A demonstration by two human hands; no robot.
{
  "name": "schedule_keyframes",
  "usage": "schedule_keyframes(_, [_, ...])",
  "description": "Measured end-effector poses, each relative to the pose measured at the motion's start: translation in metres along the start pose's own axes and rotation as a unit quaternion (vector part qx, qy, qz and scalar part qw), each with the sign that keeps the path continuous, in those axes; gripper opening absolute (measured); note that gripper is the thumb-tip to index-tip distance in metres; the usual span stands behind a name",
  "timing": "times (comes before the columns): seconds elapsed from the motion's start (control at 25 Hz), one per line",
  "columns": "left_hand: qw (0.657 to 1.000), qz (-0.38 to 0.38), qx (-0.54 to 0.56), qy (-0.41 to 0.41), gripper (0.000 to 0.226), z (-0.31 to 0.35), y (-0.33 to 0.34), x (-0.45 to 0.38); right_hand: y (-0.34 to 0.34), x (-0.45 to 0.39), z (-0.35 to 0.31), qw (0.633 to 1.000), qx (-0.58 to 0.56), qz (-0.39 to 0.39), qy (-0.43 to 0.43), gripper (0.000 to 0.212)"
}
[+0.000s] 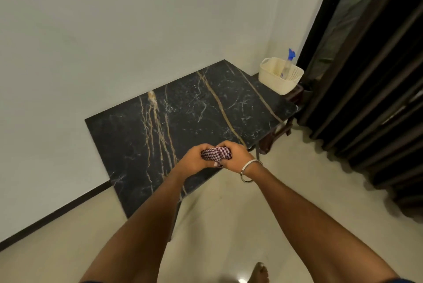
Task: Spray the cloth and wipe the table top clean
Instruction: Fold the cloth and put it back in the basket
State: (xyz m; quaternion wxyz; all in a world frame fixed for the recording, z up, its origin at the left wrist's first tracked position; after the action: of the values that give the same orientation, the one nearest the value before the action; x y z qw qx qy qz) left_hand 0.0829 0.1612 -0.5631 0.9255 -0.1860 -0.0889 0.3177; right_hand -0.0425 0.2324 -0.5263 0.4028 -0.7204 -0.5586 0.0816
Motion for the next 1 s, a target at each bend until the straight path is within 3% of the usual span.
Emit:
schedule_keyframes(0.4, [0.978,0.112,0.178,-0.001,0.045,0.095,0.066,-0.147,-0.179,-0.054,0.084,0.985,-0.108,0.129,0.039,0.034])
schedule_keyframes(0.72, [0.972,0.124,0.199,-0.002,0.049,0.156,0.129,-0.255,-0.294,-0.097,0.156,0.973,-0.143,0.169,0.066,0.040])
schedule_keyframes(1.0, [0.977,0.104,0.186,-0.012,0.043,0.164,0.153,-0.354,-0.356,-0.168,0.201,0.968,-0.148,0.180,0.097,0.036])
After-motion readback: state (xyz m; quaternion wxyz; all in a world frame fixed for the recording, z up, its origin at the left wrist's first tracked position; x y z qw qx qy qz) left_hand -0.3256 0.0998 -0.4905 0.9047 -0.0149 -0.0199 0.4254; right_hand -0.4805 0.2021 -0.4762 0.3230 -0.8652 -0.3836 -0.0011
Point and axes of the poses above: each hand's wrist, its own x-axis away from the middle knuckle, its own y-axis out of the palm, z = x × y, the point moved 7 cm from there along -x, towards the middle knuckle, and after that the axes turned 14 degrees about y, right-handed, at the moved point
